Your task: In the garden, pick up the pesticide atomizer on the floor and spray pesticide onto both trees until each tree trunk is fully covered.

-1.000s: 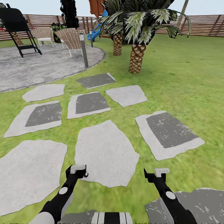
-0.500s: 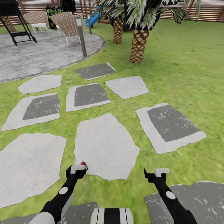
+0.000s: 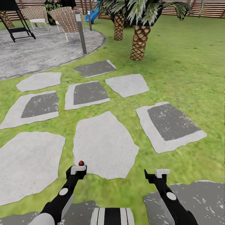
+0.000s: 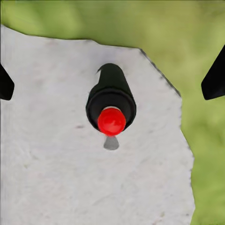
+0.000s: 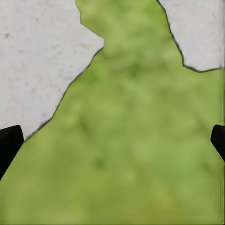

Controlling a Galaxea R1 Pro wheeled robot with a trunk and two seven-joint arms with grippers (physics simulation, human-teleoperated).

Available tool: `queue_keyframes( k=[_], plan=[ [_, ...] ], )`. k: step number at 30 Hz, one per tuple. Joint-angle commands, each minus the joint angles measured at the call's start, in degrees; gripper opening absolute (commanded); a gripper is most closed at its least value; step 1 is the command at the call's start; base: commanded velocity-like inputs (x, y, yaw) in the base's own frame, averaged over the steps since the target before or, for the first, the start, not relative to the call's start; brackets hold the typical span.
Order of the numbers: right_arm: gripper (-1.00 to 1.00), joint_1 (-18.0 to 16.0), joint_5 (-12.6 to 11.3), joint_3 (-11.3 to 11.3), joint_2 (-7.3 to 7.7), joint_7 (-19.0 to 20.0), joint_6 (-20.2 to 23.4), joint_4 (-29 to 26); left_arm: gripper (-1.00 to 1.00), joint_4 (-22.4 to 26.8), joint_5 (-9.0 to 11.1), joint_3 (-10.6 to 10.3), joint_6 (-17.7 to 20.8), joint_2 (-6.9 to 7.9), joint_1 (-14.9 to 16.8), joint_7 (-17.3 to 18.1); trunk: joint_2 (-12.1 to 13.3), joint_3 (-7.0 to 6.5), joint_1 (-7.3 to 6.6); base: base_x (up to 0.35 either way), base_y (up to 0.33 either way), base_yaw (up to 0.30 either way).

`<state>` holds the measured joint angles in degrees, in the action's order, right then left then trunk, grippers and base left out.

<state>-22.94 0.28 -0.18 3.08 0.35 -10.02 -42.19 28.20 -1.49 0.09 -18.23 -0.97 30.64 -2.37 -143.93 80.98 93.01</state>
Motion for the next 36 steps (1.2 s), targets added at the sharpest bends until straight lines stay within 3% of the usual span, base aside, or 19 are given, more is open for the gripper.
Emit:
queue_keyframes(
  k=[1,10,17,20,29,36],
  plan=[
    [1.00,0.0,0.0,0.0,0.00,0.0,0.0,0.0,1.00,0.0,0.0,0.0,0.0,-0.02,0.0,0.0,0.0,0.00,0.00,0.000,-0.145,0.000],
    [1.00,0.0,0.0,0.0,0.00,0.0,0.0,0.0,1.00,0.1,0.2,0.1,-0.1,0.01,0.0,0.0,0.0,0.00,0.00,0.000,-0.090,0.000],
    [1.00,0.0,0.1,0.1,0.00,0.0,0.0,0.1,1.00,0.0,0.2,0.0,-7.5,0.15,-0.1,0.0,0.0,0.00,0.00,0.000,-0.002,0.000],
    [1.00,0.0,0.1,0.1,0.00,0.0,0.0,0.1,1.00,0.0,0.2,0.1,-8.2,0.18,-0.1,0.0,0.0,0.00,0.00,0.000,0.000,0.000],
    [1.00,0.0,0.1,0.0,0.00,-0.1,0.0,0.1,1.00,0.0,0.3,0.2,-8.6,0.40,-0.1,0.0,-0.1,2.61,0.23,0.000,0.000,0.000],
    [1.00,0.0,0.1,0.0,0.00,-0.1,-0.1,0.0,1.00,0.1,0.3,0.2,-8.7,0.52,-0.1,0.0,-0.1,3.31,0.28,0.000,0.000,0.000]
  ],
)
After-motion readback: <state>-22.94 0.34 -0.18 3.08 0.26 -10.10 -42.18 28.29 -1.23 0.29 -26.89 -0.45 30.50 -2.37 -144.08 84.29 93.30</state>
